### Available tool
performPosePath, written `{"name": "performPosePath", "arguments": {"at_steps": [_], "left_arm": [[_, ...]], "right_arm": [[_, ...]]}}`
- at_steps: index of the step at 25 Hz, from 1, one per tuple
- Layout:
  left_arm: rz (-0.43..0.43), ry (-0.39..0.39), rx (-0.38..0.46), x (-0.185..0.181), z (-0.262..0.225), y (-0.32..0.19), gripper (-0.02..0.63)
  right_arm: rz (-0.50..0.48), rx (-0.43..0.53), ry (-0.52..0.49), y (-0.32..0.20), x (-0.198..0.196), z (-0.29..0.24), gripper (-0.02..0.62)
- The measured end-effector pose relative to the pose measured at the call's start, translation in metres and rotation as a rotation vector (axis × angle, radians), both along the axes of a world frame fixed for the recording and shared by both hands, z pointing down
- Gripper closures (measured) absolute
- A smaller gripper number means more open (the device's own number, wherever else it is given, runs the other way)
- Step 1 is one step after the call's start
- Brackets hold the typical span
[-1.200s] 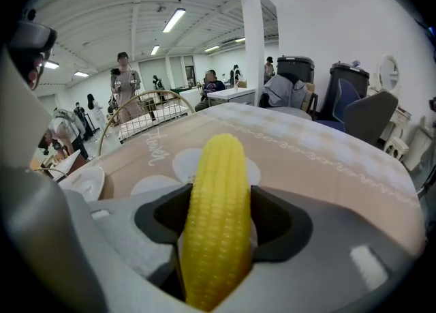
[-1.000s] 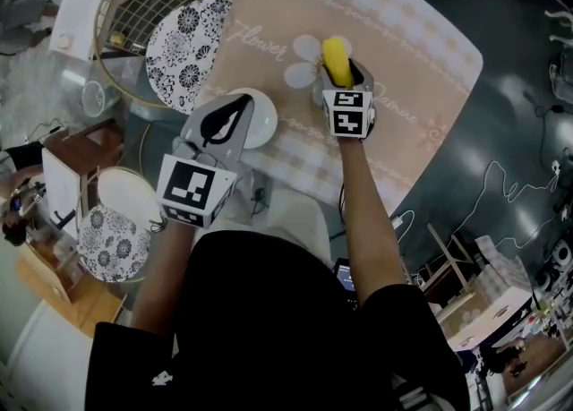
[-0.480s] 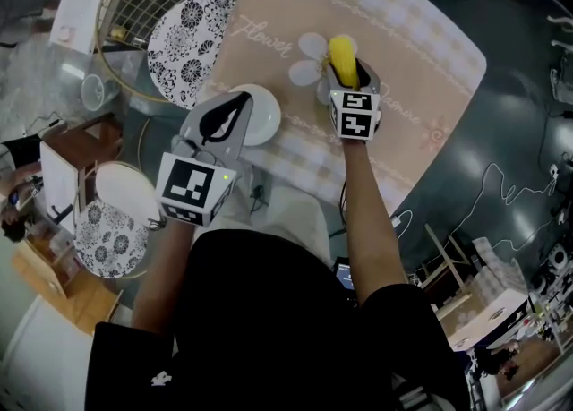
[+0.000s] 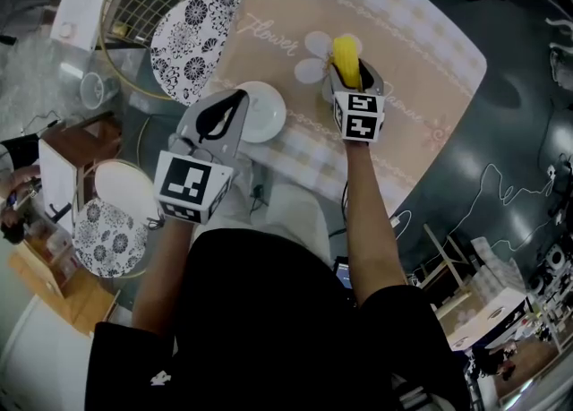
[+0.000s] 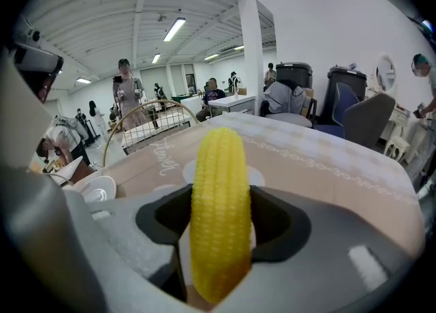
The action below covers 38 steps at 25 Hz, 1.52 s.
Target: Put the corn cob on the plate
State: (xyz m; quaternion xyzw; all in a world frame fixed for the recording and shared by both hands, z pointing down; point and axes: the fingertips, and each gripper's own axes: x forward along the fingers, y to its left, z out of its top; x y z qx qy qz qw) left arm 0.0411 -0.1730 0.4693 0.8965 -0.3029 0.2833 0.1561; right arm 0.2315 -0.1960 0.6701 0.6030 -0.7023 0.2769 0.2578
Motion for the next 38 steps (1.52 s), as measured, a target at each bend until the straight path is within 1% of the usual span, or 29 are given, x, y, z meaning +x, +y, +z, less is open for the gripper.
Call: {"name": "performPosePath", "arguments": {"at_steps": [9, 16, 20, 28, 34, 38], "left_arm": [[-0.007, 0.024, 0.01, -0.016, -0.006, 0.004, 0.601], [-0.042, 0.033, 0.015, -0.041, -0.012, 0.008, 0.601], [-0.066, 0.037, 0.015, -0.055, -0.012, 0.01, 0.601], [-0.1, 0.036, 0.011, -0.077, -0.01, 0.016, 0.601], [-0.12, 0.034, 0.006, -0.088, -0.007, 0.019, 0.601], [-0.133, 0.034, 0.002, -0.094, -0.003, 0.02, 0.6]], "right_arm": [[-0.057, 0.006, 0.004, 0.01, -0.033, -0.014, 0.345], [-0.091, -0.005, -0.005, 0.021, -0.062, -0.022, 0.345], [-0.144, -0.012, -0.012, 0.029, -0.089, -0.023, 0.345], [-0.286, -0.027, -0.041, 0.042, -0.154, -0.025, 0.345], [-0.388, -0.039, -0.031, 0.049, -0.183, -0.023, 0.345], [-0.426, -0.046, -0.033, 0.053, -0.198, -0.02, 0.345]]}}
